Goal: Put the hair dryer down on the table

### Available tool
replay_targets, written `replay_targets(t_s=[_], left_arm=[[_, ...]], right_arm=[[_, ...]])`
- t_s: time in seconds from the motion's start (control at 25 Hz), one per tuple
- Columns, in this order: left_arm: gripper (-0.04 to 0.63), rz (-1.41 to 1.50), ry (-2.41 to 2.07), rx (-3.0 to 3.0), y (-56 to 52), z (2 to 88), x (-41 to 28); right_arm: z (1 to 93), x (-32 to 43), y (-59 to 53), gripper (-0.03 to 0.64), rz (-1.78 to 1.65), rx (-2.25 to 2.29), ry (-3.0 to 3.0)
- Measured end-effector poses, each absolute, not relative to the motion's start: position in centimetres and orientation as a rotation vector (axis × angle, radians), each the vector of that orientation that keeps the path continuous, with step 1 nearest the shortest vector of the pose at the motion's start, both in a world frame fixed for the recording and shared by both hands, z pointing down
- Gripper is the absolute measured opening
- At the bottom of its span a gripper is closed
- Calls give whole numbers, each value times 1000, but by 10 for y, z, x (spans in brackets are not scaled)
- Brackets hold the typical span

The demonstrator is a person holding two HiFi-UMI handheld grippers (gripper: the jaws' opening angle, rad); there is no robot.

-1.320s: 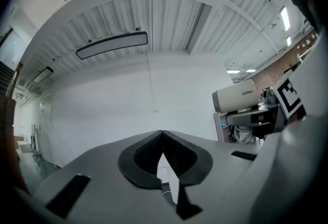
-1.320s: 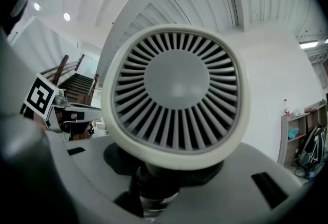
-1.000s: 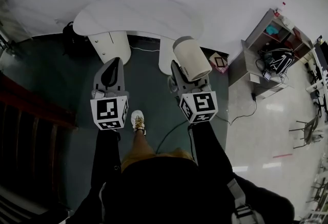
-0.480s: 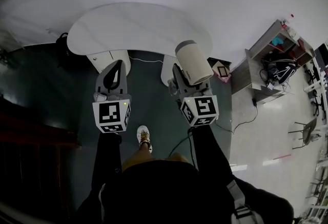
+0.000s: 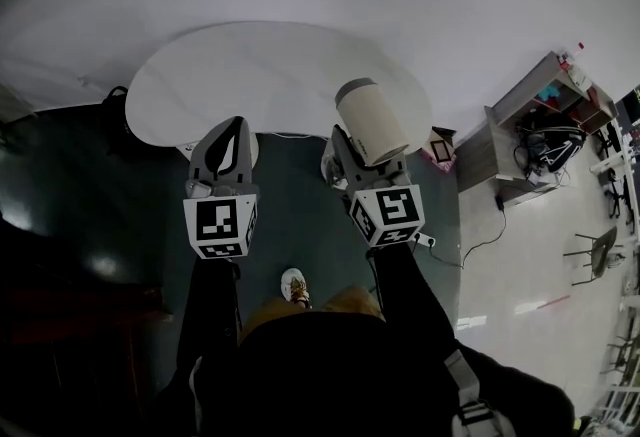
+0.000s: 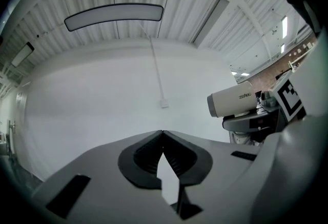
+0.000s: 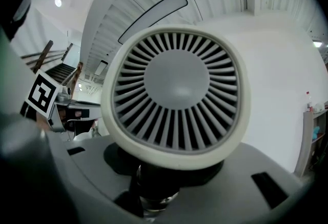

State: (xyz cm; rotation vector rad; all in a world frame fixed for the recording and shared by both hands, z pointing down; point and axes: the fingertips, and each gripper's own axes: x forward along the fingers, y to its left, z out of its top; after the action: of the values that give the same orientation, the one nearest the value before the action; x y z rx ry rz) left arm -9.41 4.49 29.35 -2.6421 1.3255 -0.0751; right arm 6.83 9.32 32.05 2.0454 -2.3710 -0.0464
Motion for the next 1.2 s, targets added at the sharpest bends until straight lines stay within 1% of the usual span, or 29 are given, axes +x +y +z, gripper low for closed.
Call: replay_targets(t_s=[0.28,0.76,1.2], left_arm=[[15,-88,1343,-2659,16,304,-101],[15,-83,1447,-2621,-42,304,-133],[15,-138,1568,-2579,-110,338,-134]], right_arm=[[329,70,61,186,-17,2042,-2353],[323,46,-8,186,-23,1975,-2445],[339,54,-92,186,-11,1910,-2538]])
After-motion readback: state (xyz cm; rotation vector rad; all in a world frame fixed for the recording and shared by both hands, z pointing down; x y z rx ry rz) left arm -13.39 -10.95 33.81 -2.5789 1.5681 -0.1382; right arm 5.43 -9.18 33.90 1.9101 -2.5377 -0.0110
